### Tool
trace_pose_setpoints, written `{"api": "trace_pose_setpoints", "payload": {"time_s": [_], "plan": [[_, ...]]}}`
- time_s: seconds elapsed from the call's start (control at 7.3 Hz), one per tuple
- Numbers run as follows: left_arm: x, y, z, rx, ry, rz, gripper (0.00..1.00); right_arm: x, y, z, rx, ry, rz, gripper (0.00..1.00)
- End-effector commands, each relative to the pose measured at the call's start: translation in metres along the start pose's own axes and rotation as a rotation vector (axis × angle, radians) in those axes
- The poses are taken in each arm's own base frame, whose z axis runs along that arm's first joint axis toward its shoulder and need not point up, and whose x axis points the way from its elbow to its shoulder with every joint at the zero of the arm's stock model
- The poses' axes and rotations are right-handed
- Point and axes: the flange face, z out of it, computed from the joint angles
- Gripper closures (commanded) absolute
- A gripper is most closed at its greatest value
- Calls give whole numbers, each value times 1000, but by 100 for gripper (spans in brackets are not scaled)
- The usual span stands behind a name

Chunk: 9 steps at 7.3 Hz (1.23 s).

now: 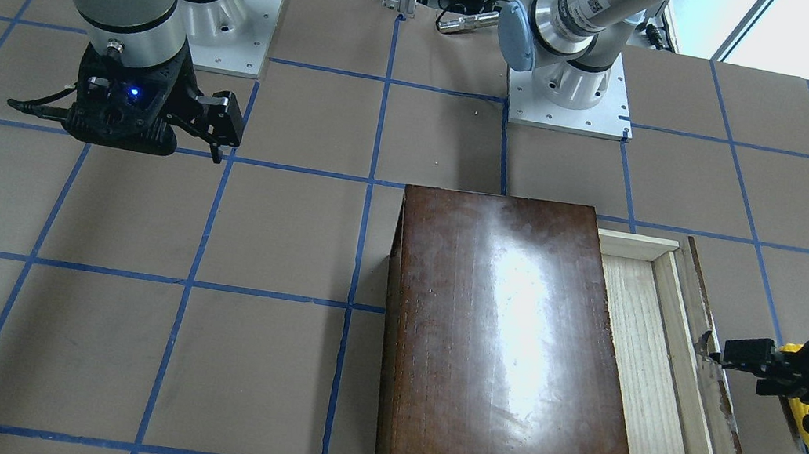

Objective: Open drawer and put corn inside
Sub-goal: 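Release the handle and move the left gripper over the yellow corn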

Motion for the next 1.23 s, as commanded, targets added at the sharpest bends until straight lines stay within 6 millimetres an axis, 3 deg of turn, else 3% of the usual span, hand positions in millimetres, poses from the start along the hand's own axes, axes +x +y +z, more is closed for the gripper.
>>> {"api": "trace_pose_setpoints", "payload": {"time_s": [0.0, 0.14, 0.27, 0.41, 0.55, 0.82, 1.1], "plan": [[8, 6, -15, 5, -7, -5, 0, 0, 0, 0, 1, 0, 0, 0], [9, 8, -25, 13, -15, -8, 0, 0, 0, 0, 1, 0, 0, 0], [-2, 14, -49, 47, -42, -27, 0, 0, 0, 0, -1, 0, 0, 0], [-31, 25, -63, 66, -72, -65, 0, 0, 0, -1, 2, 0, -1, 0], [-63, 37, -64, 33, -110, -99, 0, 0, 0, 0, 1, 0, 0, 0], [-88, 39, -58, 17, -228, -120, 0, 0, 0, 0, 1, 1, 0, 0], [-117, 45, -37, 2, -222, -216, 0, 0, 0, 0, 1, 0, 0, 0]]}}
